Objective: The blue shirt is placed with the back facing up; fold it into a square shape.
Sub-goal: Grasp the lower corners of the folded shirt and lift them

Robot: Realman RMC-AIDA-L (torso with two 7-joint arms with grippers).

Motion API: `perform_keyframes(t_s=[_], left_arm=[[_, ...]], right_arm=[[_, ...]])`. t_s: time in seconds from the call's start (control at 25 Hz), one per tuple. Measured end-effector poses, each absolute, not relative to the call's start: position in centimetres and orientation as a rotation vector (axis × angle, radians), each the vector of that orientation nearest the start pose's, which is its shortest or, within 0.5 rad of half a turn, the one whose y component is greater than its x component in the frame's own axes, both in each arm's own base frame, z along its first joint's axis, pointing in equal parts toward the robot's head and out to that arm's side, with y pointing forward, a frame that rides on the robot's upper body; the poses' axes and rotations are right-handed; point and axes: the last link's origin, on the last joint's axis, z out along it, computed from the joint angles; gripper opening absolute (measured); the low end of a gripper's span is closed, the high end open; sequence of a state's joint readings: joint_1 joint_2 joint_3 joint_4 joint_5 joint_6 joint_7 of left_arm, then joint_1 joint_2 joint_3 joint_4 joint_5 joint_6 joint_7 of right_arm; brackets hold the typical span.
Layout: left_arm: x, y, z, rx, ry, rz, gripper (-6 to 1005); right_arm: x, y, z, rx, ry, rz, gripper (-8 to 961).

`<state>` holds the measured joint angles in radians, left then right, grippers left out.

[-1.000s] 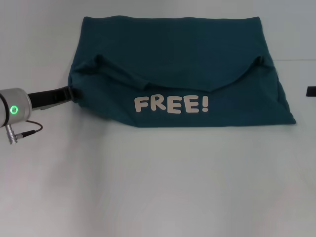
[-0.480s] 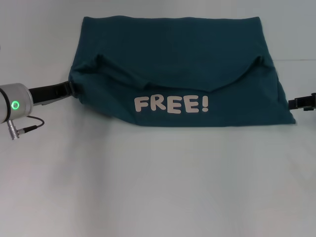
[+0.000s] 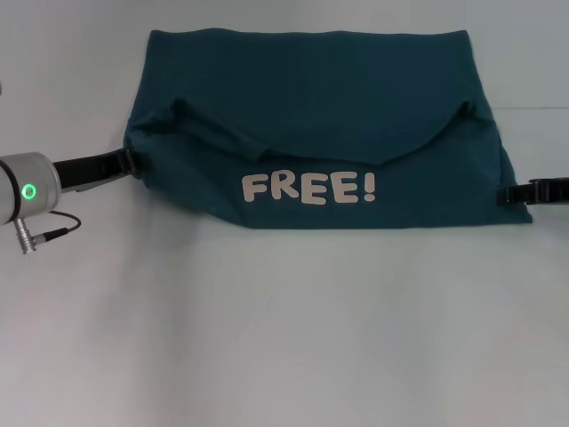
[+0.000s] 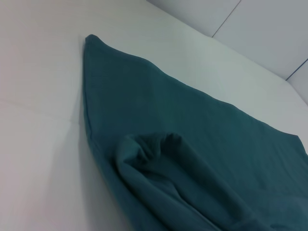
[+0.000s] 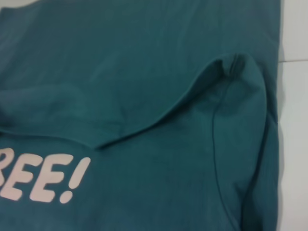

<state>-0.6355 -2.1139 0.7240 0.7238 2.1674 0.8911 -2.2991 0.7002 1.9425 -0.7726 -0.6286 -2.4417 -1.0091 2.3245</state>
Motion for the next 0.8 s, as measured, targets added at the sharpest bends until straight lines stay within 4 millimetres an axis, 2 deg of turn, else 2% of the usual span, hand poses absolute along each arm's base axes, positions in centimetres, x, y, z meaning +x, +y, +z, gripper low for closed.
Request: perform_keyframes(t_s=[0.2, 0.8], left_arm=[[-28.1, 41.8, 1.4, -1.903, -1.503, -0.569, 42], [-28.2, 41.7, 1.3, -1.899, -1.507, -0.569, 42]], right_arm=[[31.1, 42.4, 4.4, -2.067, 1.368, 0.063, 530], [31.6, 42.4, 4.1, -2.037, 1.361, 0.052, 523]])
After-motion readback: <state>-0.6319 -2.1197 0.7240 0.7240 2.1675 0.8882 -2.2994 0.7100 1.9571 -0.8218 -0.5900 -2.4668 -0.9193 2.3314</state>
